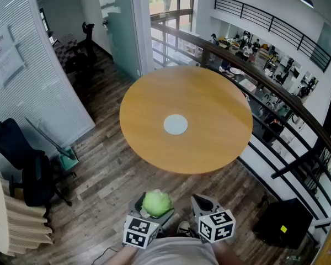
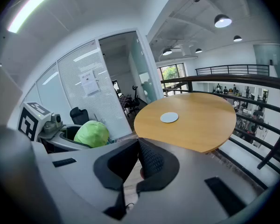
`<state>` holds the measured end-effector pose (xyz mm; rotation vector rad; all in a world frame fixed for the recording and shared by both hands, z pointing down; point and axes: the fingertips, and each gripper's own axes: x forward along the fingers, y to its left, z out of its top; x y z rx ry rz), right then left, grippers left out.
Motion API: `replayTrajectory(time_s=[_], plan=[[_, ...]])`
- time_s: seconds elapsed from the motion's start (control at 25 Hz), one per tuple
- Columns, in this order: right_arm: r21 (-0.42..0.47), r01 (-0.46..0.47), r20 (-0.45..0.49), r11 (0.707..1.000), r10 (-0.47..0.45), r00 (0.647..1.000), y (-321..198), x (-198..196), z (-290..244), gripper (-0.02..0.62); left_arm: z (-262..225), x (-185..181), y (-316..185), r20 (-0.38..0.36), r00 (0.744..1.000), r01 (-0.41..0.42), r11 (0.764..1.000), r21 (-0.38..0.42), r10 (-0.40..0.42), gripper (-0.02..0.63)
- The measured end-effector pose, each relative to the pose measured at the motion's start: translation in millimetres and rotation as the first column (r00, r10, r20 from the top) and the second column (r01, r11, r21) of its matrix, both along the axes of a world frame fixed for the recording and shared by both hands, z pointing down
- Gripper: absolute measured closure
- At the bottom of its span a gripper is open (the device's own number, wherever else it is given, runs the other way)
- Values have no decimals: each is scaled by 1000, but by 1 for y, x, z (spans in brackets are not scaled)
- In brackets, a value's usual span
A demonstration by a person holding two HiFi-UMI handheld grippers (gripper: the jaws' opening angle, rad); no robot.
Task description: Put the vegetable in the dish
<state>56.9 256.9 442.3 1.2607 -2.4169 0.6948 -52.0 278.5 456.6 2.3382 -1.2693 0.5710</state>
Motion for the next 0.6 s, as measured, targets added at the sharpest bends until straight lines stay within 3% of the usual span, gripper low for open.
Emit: replayTrajectory(time_s=[0.6], plan=[[1,-11,29,1000,11,1000,9,-10,-4,571,-3,-8,8,-2,1000,-7,1000,2,7,123]])
